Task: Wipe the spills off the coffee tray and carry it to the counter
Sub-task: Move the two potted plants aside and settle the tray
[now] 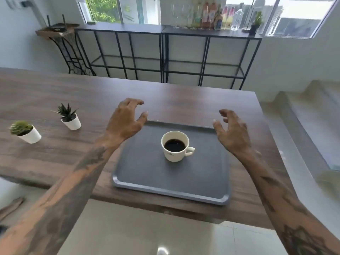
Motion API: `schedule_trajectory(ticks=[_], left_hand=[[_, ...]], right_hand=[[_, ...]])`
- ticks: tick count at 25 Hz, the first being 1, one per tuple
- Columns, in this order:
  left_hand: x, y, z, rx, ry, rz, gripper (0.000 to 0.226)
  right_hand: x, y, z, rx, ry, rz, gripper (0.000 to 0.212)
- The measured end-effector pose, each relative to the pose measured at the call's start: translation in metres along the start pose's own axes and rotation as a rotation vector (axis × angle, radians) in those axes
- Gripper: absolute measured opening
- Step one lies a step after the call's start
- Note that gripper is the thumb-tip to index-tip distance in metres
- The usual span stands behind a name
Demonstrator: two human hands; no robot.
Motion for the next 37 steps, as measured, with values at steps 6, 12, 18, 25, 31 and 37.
schedule_trajectory(ticks=[6,12,18,25,31,37], left_hand=[[0.023,-0.037,0.080,0.237,-0.020,-0.114,0.047],[0.039,-0.084,0.125,0.375,0.113,-0.106,0.070],[0.039,-0.085,0.127,0.359,0.139,-0.089,0.072],[0.032,-0.084,0.104,0.211,-0.190,-0.158,0.074],[-0.010,-0.087,0.088,0.233,-0.682,-0.096,0.099],[-0.018,-0.080,0.103,0.127,-0.802,-0.117,0.084]], right_hand=[[-0.039,-0.028,0.080,0.220,-0.215,0.089,0.053],[-0.062,-0.051,0.113,0.191,-0.440,0.084,0.059],[-0.064,-0.050,0.114,0.158,-0.460,0.077,0.056],[-0.055,-0.052,0.100,0.131,-0.171,0.114,0.049],[-0.024,-0.076,0.084,0.510,0.470,0.169,0.073],[-0.009,-0.067,0.088,0.397,0.485,0.139,0.067]])
Point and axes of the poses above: each hand's wrist, its own y-axis towards the middle knuckle, its own z-axis out of the palm, x = y × z, the point moved 5 cm from there along y, towards the middle knuckle, and after that the axes turned 11 degrees about z, right-handed, at the moved point
